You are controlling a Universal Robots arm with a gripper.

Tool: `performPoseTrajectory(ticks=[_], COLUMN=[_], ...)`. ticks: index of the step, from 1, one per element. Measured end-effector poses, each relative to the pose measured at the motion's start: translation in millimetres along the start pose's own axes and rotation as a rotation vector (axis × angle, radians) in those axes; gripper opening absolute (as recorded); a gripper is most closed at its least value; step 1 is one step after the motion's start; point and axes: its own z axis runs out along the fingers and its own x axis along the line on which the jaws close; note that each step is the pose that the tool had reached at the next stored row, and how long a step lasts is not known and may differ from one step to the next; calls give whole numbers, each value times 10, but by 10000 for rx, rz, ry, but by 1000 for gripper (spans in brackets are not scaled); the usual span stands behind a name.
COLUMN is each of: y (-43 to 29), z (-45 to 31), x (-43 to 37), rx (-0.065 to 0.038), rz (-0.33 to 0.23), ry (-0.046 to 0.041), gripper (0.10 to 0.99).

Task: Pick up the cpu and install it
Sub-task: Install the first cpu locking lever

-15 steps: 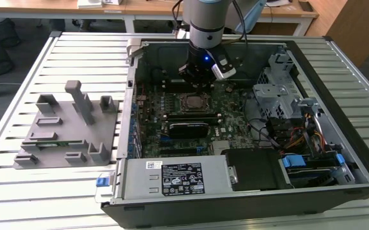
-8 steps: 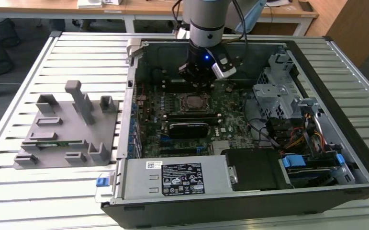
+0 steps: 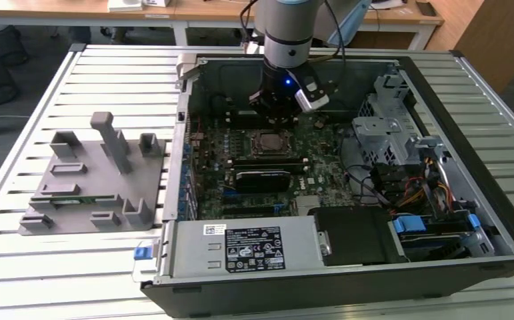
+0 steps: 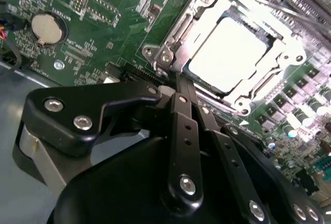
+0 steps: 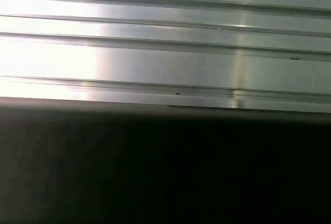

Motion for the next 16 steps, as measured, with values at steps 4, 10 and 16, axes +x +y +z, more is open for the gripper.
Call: performPoseTrajectory(ticks=[4,10,16], y=[5,16,18], z=[8,8,-135], x=[0,-1,-4], rx=[1,-167,-169], rz=[0,3,4], ry=[3,-8,-6], gripper=[106,106,106])
